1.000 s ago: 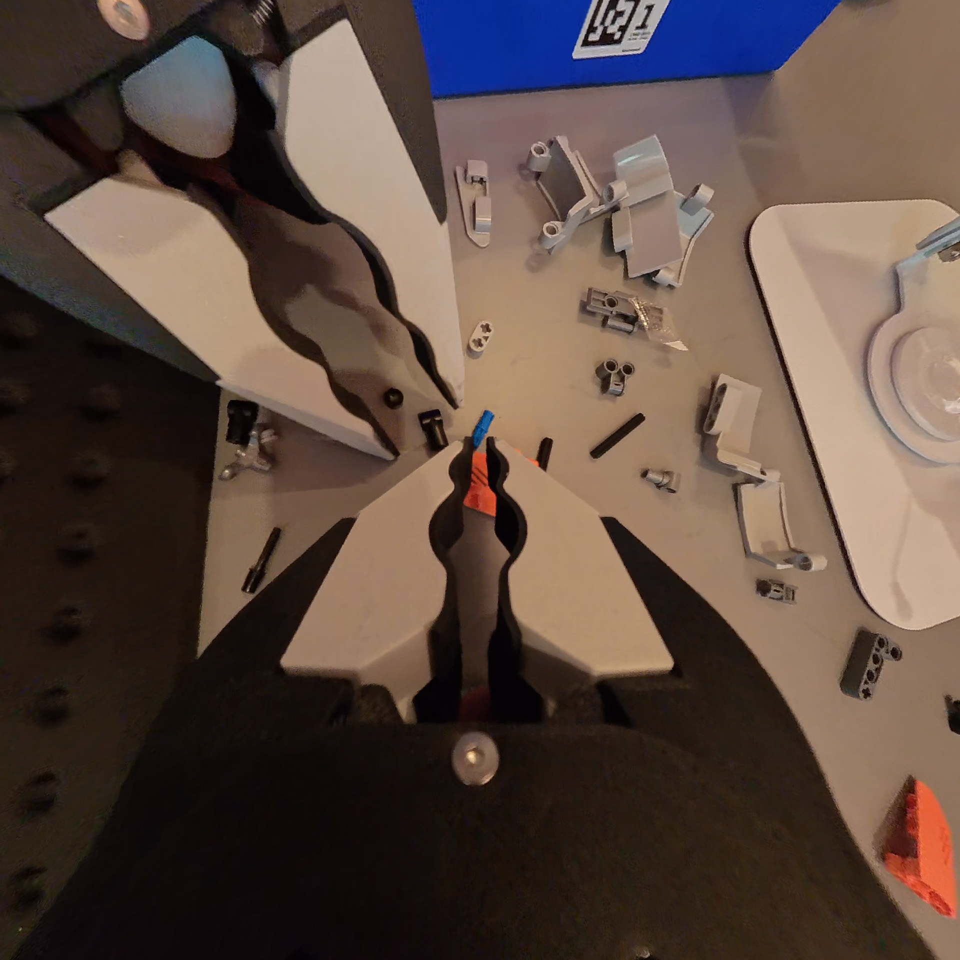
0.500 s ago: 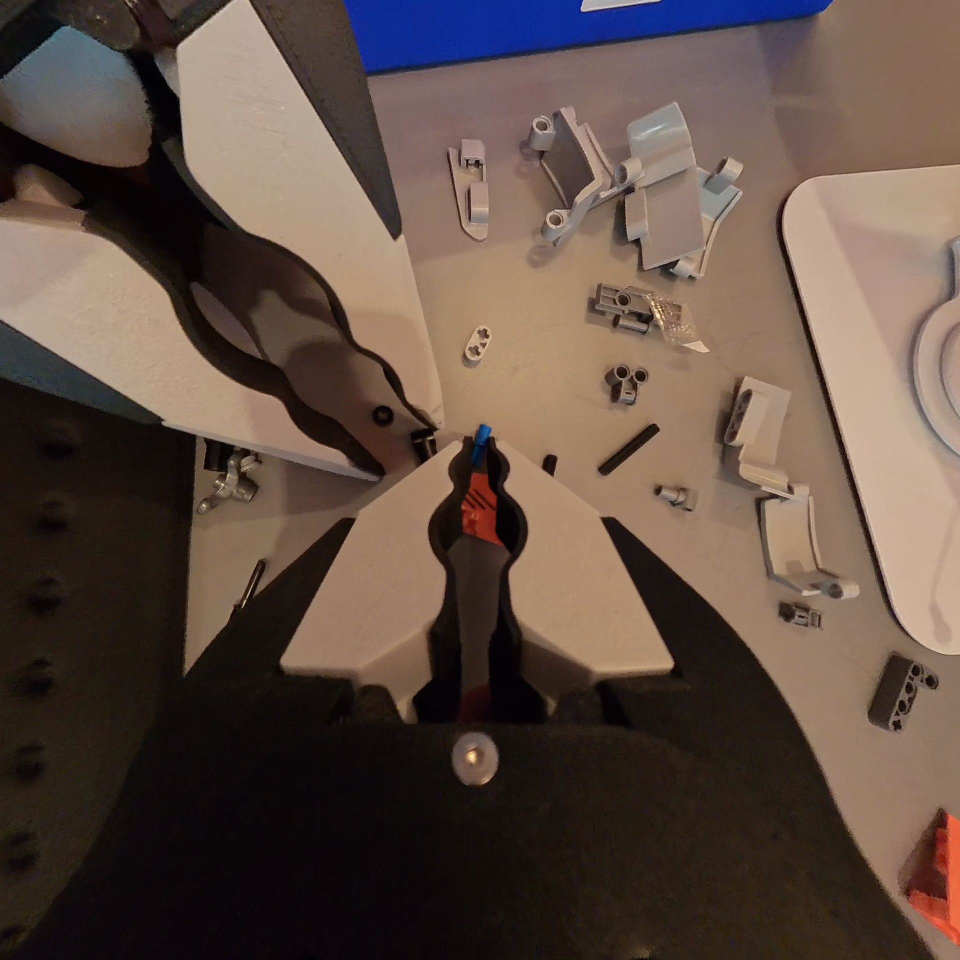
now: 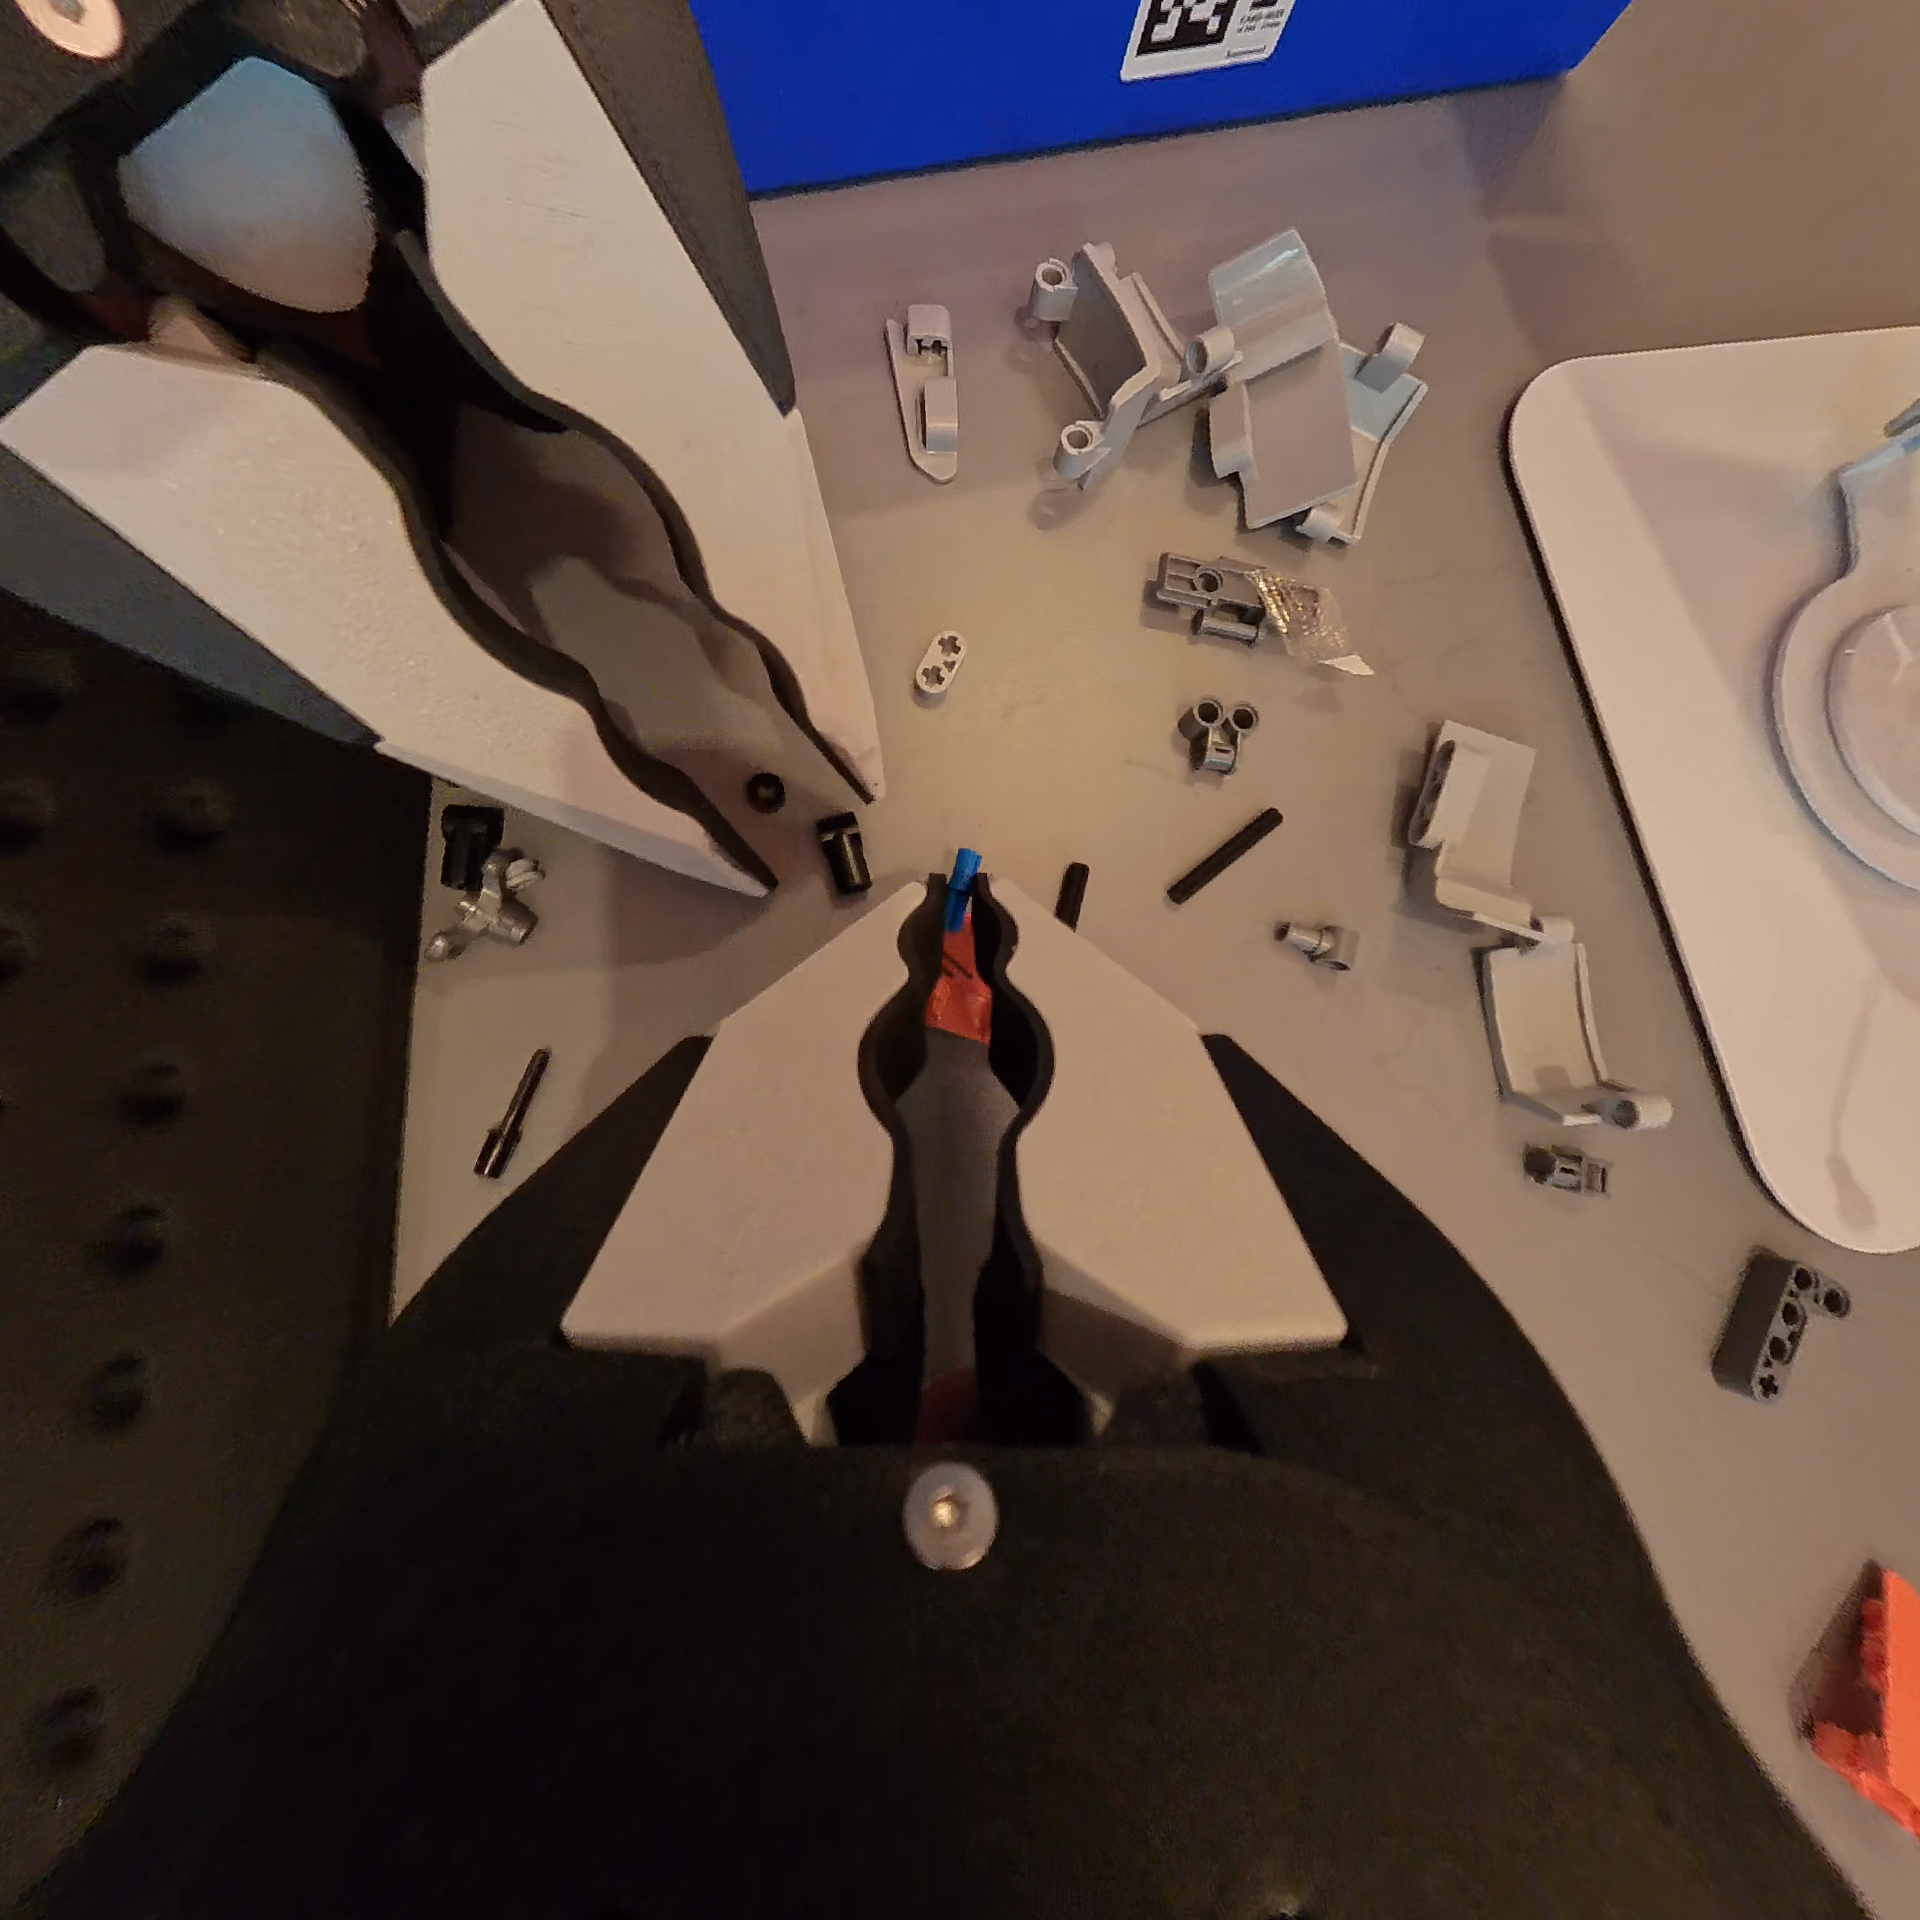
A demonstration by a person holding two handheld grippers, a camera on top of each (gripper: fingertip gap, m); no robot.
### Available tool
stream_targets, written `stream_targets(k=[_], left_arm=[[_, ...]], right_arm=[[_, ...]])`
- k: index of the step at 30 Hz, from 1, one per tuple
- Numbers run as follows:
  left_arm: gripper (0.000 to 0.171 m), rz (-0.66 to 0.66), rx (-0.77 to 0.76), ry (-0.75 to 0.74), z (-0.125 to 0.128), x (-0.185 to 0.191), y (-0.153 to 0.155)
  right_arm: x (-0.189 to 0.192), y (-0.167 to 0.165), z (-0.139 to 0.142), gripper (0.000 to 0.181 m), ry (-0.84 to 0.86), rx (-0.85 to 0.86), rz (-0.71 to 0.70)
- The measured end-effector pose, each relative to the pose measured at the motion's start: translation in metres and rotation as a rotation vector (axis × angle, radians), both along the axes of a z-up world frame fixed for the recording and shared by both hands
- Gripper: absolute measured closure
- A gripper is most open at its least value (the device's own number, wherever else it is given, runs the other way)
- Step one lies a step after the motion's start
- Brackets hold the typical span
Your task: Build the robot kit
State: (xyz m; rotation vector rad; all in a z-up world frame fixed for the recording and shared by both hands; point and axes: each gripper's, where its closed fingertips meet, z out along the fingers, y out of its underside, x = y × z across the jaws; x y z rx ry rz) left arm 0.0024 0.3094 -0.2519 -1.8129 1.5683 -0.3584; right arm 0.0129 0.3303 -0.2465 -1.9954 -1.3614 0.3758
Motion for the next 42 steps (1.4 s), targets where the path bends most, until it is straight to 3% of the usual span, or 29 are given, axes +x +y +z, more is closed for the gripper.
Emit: stream_targets(k=[19, 42], left_arm=[[0.146, 0.061, 0.134, -0.182, 0.03, 0.002, 0.015], [0.144, 0.006, 0.092, -0.232, 0.033, 0.006, 0.009]], right_arm=[[0.01, -0.011, 0.04, 0.179, 0.163, 0.059, 0.033], [0.014, -0.004, 0.03, 0.179, 0.201, 0.018, 0.083]])
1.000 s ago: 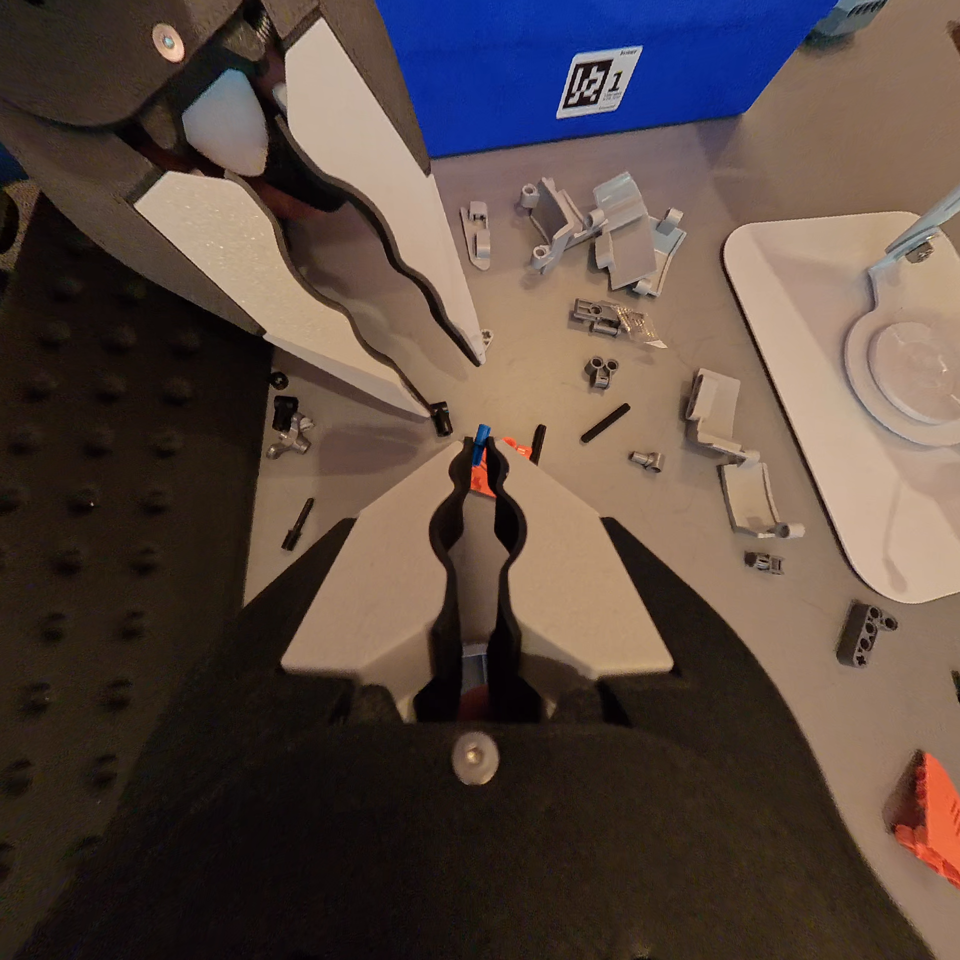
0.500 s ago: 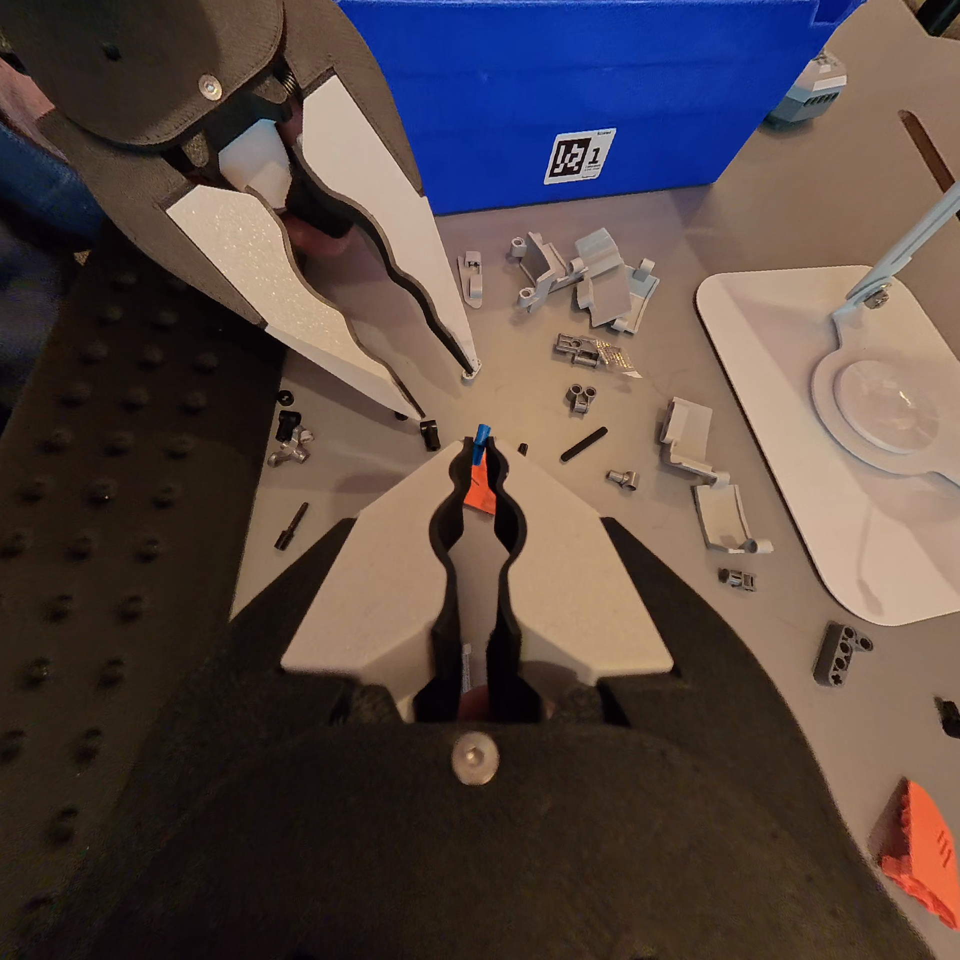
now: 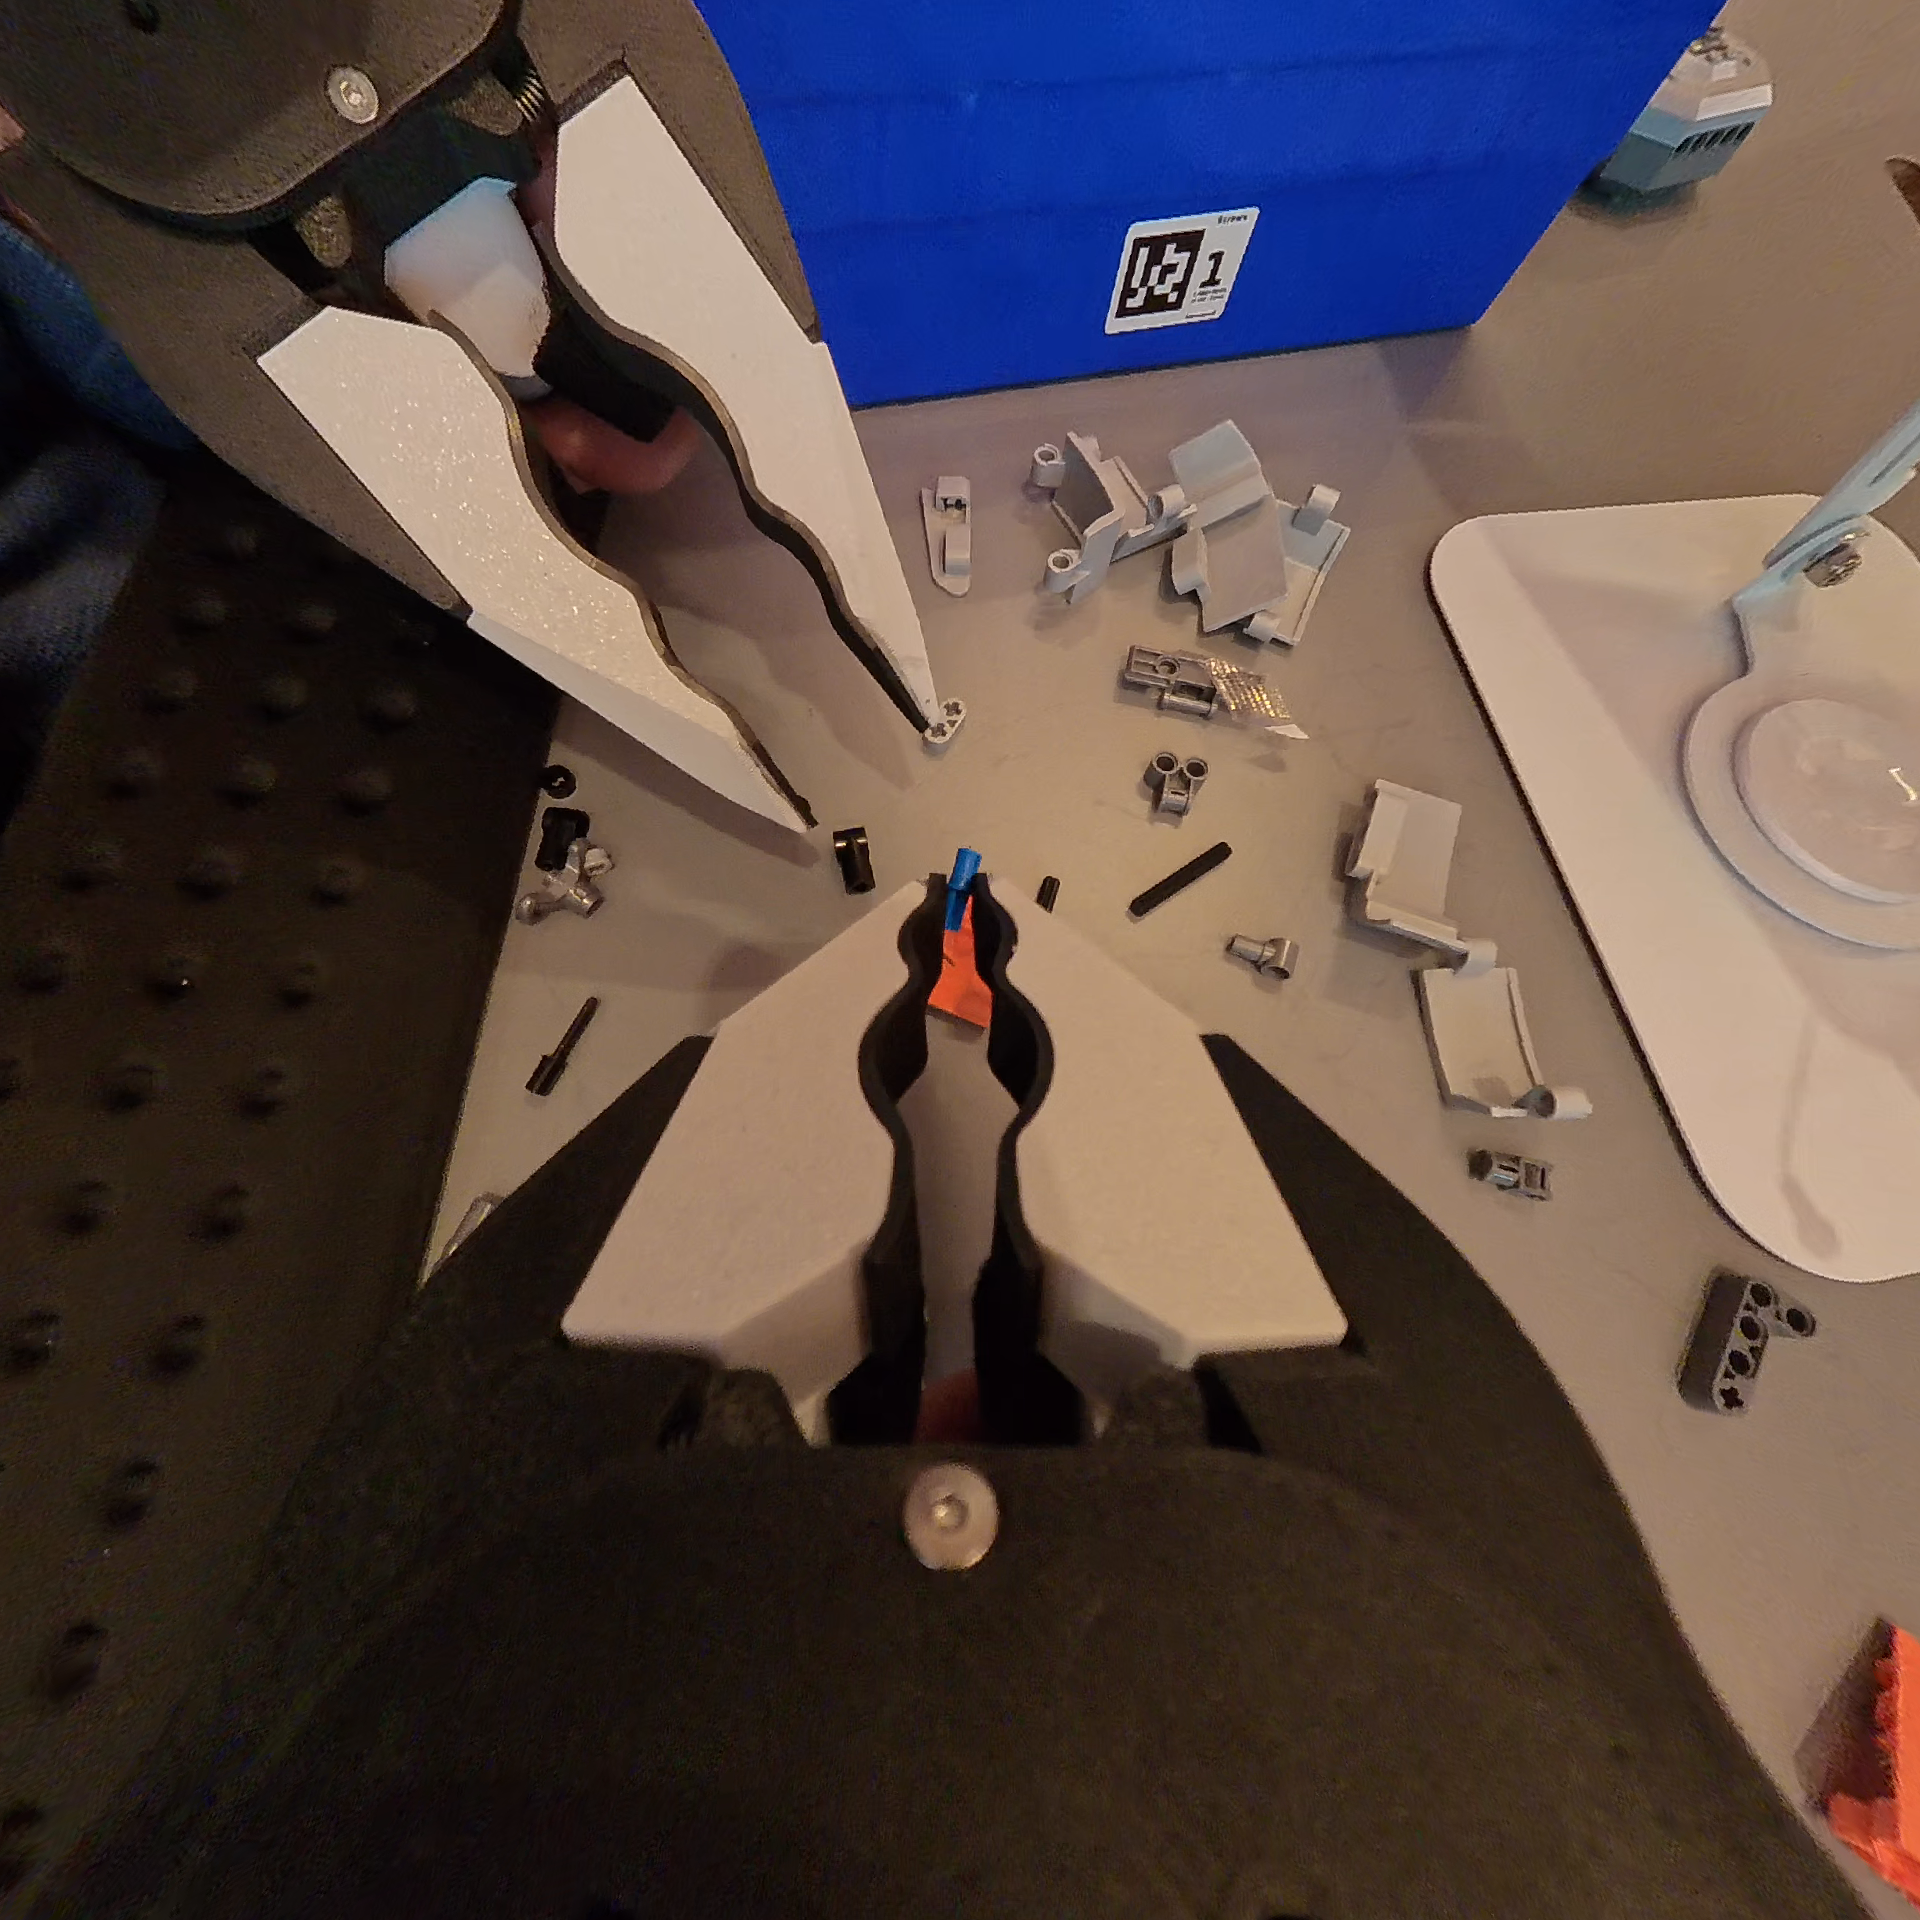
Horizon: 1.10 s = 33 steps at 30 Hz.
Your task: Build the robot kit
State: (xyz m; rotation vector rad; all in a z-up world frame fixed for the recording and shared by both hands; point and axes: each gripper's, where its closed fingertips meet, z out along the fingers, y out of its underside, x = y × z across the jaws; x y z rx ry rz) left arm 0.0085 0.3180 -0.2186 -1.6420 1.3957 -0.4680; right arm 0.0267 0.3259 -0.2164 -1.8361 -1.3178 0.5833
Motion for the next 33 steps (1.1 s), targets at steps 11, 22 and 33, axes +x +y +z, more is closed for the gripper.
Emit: stream_targets(k=[11, 22, 33], left_arm=[[0.144, -0.003, 0.001, 0.016, -0.002, 0.001, 0.0], [0.143, 0.013, 0.003, 0.026, -0.004, 0.0, 0.002], [0.143, 0.13, 0.155, -0.072, 0.024, -0.021, 0.008]], right_arm=[[0.001, -0.003, 0.003, 0.179, 0.003, 0.009, 0.007], [0.004, -0.004, 0.003, 0.179, -0.013, 0.022, 0.009], [0.017, -0.006, 0.002, 0.179, -0.059, 0.056, -0.011]])
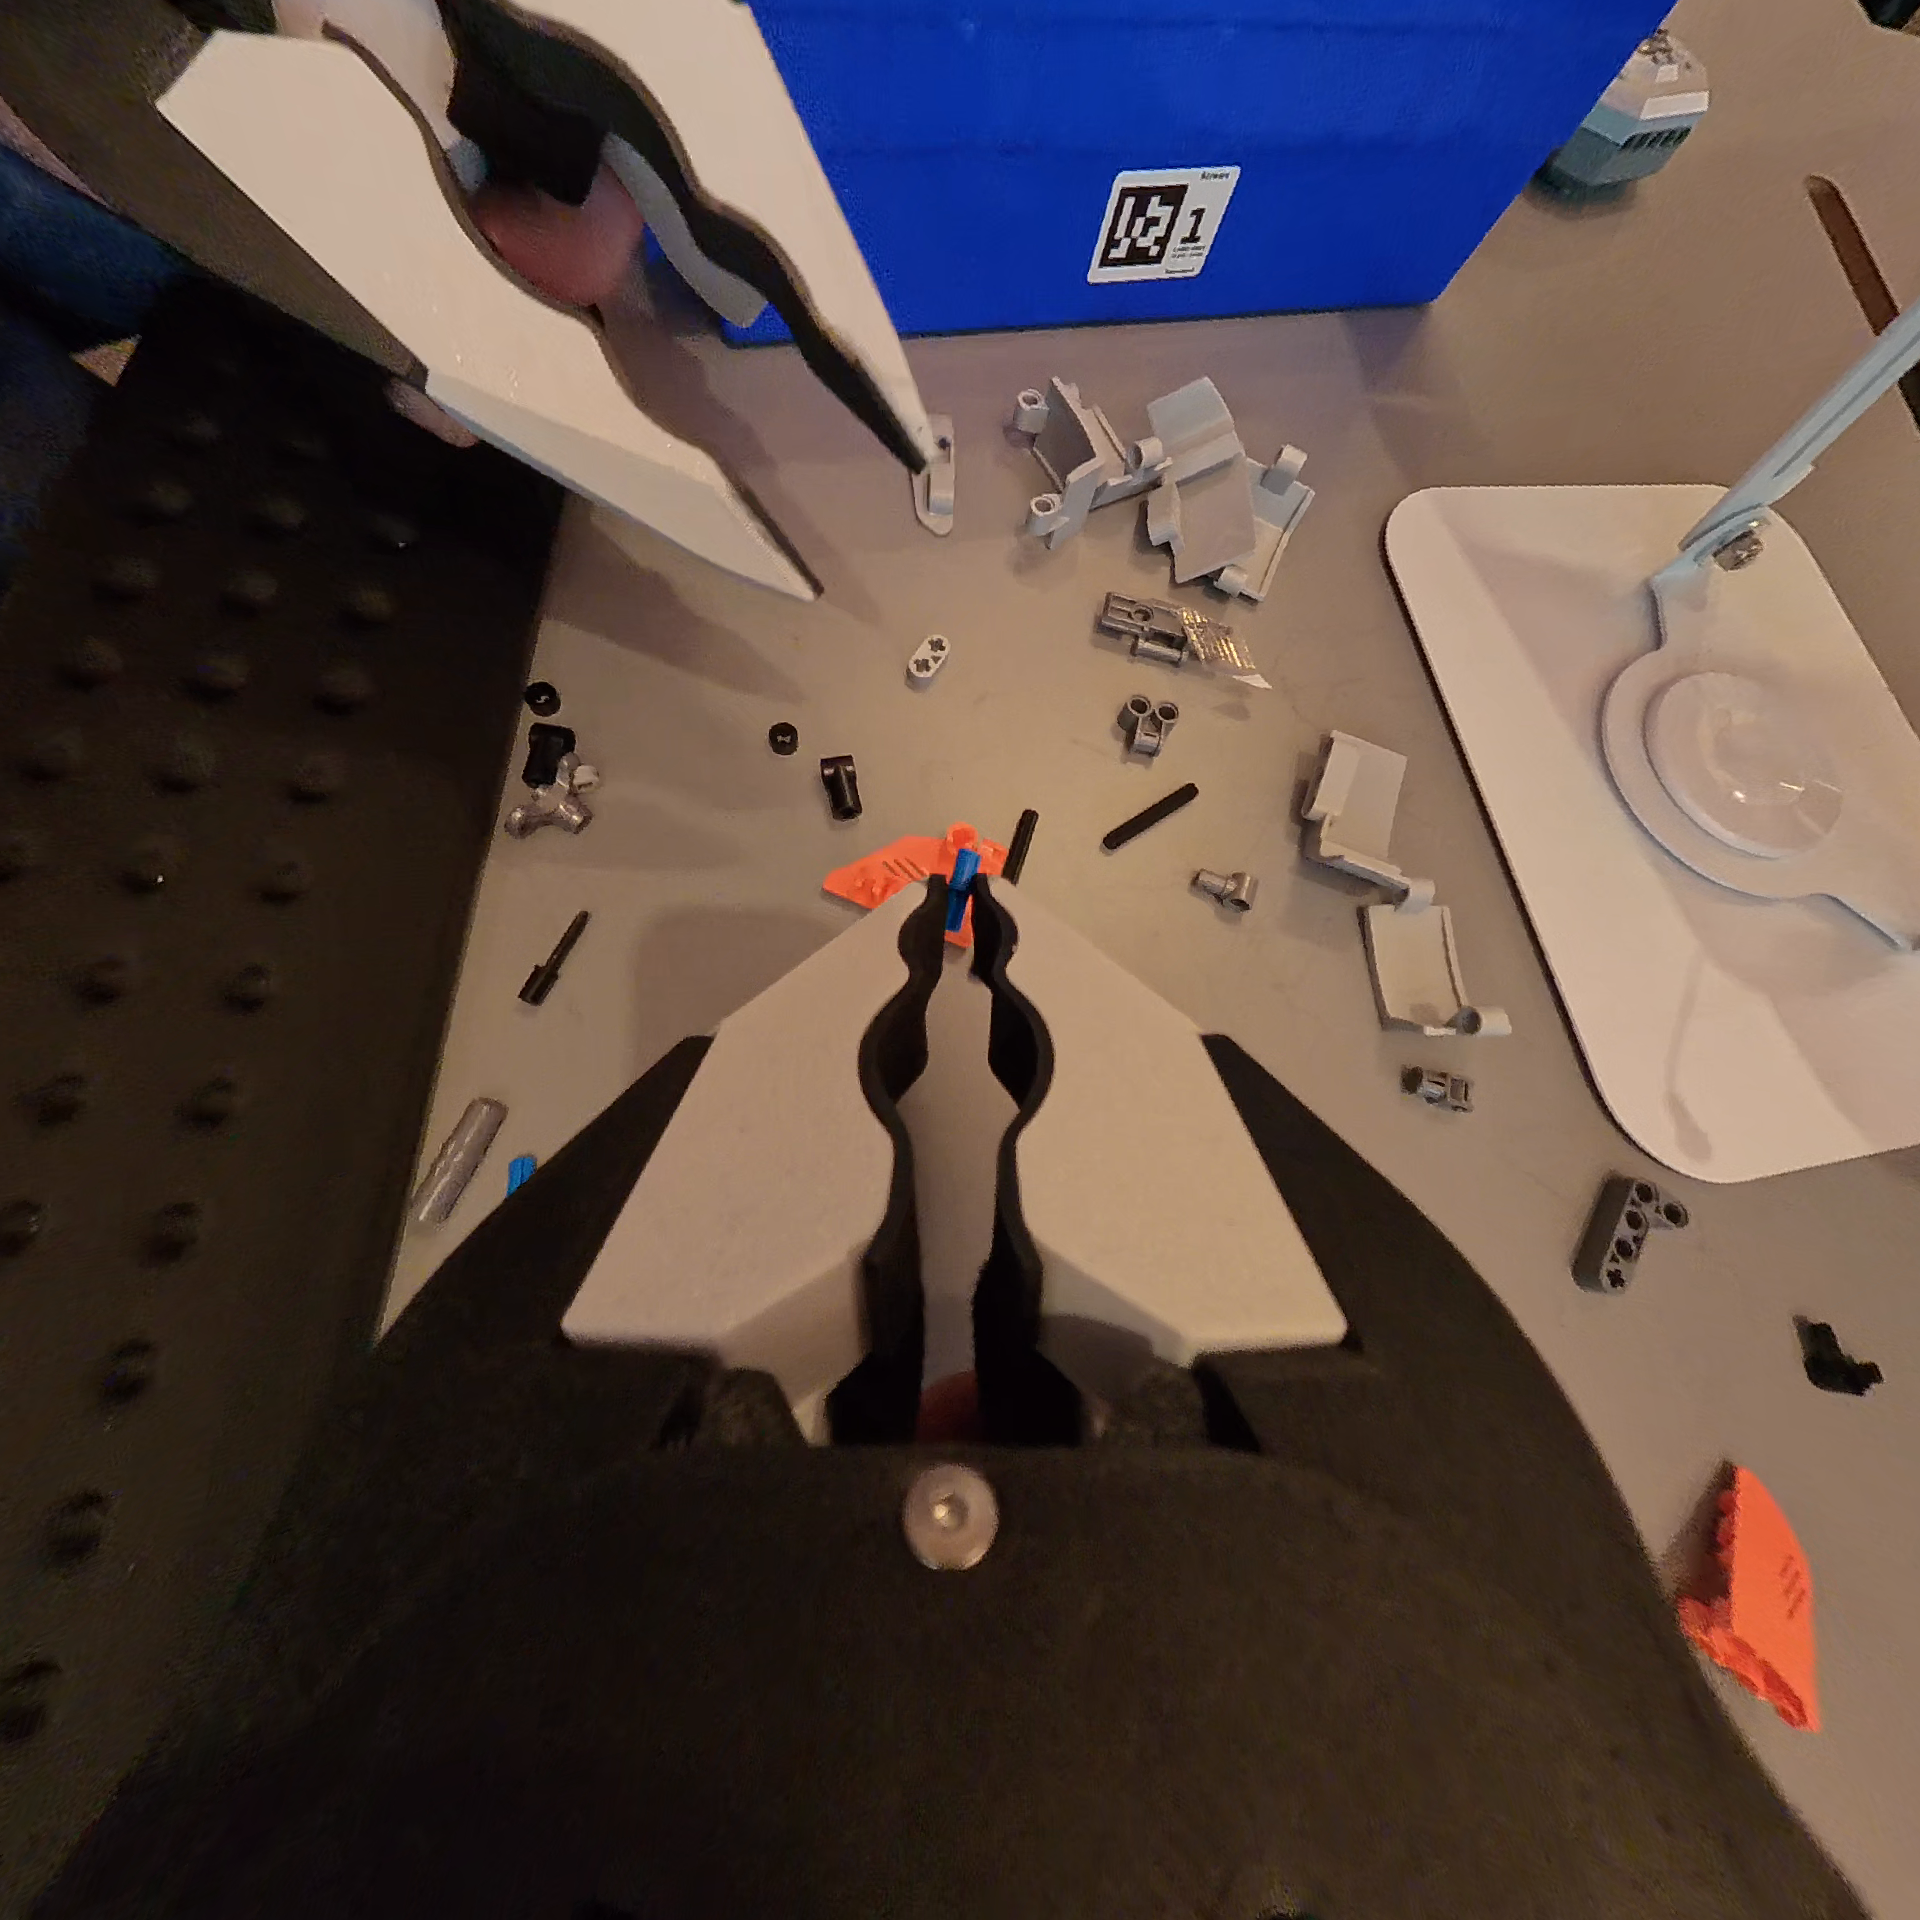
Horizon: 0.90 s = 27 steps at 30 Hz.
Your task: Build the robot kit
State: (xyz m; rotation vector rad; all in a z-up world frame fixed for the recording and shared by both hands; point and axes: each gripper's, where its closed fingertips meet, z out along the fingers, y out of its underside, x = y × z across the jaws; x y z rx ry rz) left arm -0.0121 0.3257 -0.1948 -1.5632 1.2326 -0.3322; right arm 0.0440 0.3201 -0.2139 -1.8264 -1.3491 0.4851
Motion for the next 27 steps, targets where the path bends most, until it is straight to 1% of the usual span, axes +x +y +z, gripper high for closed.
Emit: stream_targets(k=[1, 4, 7, 9, 12, 17, 22, 26, 27], left_arm=[[0.143, 0.004, -0.006, 0.021, -0.005, -0.002, -0.001], [0.143, 0.014, -0.02, 0.046, -0.008, -0.003, -0.001], [0.141, -0.011, -0.065, 0.169, -0.029, -0.001, -0.006], [0.143, -0.062, -0.105, 0.241, -0.04, 0.002, -0.014], [0.143, -0.081, -0.144, 0.315, -0.052, 0.003, -0.016], [0.145, -0.085, -0.151, 0.358, -0.058, 0.007, -0.015], [0.149, -0.077, -0.128, 0.37, -0.058, 0.012, -0.006], [0.161, -0.108, -0.112, 0.389, -0.061, 0.019, -0.005], [0.162, -0.106, -0.113, 0.39, -0.061, 0.02, -0.004]], right_arm=[[0.002, 0.0, 0.0, 0.179, -0.003, 0.003, -0.003], [0.007, 0.0, -0.001, 0.179, -0.01, -0.001, -0.008], [0.01, -0.001, -0.004, 0.18, -0.033, -0.001, -0.005], [0.009, -0.003, -0.004, 0.179, -0.033, -0.004, -0.002], [0.005, -0.006, -0.003, 0.179, -0.033, -0.004, 0.014], [0.001, -0.01, -0.006, 0.179, -0.041, -0.01, 0.033], [-0.001, -0.014, -0.009, 0.179, -0.045, -0.021, 0.05], [-0.002, -0.015, -0.01, 0.179, -0.047, -0.023, 0.054], [-0.002, -0.015, -0.01, 0.179, -0.048, -0.022, 0.055]])
